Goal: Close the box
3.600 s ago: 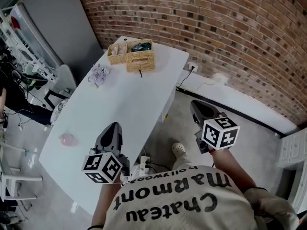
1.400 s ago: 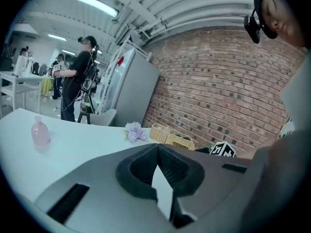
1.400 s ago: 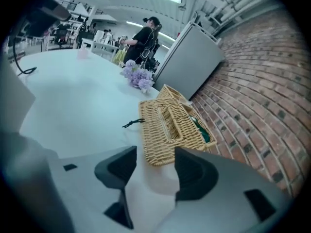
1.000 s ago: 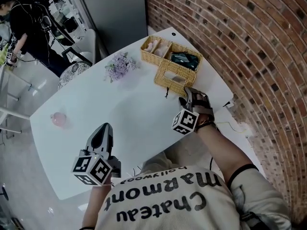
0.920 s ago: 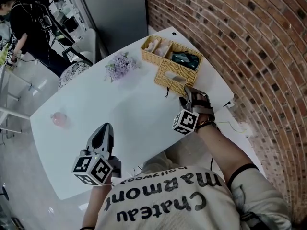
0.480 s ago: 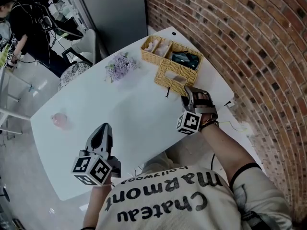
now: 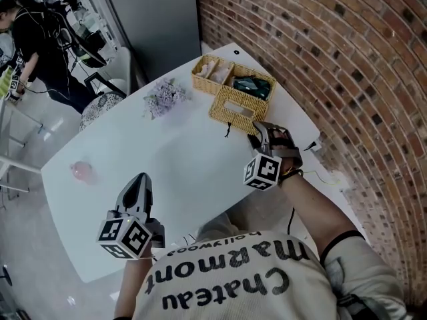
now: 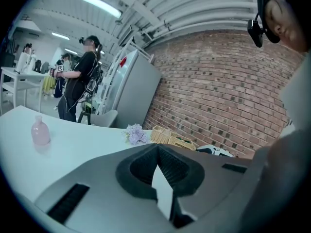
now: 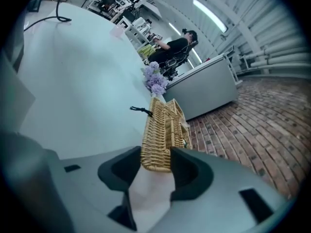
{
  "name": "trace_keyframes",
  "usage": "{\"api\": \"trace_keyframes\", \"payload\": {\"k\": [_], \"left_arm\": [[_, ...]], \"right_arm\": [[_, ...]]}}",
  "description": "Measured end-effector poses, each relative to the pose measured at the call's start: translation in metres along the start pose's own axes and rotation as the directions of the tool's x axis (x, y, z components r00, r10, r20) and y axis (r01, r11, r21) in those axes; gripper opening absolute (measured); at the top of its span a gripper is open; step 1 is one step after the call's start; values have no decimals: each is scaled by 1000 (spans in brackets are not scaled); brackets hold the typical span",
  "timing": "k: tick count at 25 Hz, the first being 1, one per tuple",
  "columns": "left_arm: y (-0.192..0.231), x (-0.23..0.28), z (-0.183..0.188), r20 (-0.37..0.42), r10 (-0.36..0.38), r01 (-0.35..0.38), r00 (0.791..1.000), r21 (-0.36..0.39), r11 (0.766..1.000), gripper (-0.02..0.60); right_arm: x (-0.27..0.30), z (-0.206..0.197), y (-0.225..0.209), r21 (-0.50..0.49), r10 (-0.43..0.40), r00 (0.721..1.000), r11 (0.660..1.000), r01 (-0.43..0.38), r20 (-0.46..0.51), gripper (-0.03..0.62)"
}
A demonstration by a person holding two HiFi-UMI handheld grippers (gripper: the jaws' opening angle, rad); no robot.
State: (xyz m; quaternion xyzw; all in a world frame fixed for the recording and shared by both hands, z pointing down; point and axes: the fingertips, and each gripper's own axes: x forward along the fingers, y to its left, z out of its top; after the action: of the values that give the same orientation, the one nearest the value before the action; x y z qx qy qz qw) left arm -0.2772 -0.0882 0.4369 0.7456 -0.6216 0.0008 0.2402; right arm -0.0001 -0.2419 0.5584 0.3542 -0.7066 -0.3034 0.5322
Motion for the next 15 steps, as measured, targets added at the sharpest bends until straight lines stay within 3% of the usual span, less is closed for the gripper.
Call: {"api": "trace_keyframes", "payload": {"k": [5,15], "left_arm": [[-4,-3,-2,4,-7,7,1000,0,1000,2],[-14,-17,2,31,-10,10,999,7,1000,2]], "right_arm": [[-11,6,-3,23,-1,1000,1000,1,25,68],[-29,10,-39,181,-12,999,984,3,49,51]]}}
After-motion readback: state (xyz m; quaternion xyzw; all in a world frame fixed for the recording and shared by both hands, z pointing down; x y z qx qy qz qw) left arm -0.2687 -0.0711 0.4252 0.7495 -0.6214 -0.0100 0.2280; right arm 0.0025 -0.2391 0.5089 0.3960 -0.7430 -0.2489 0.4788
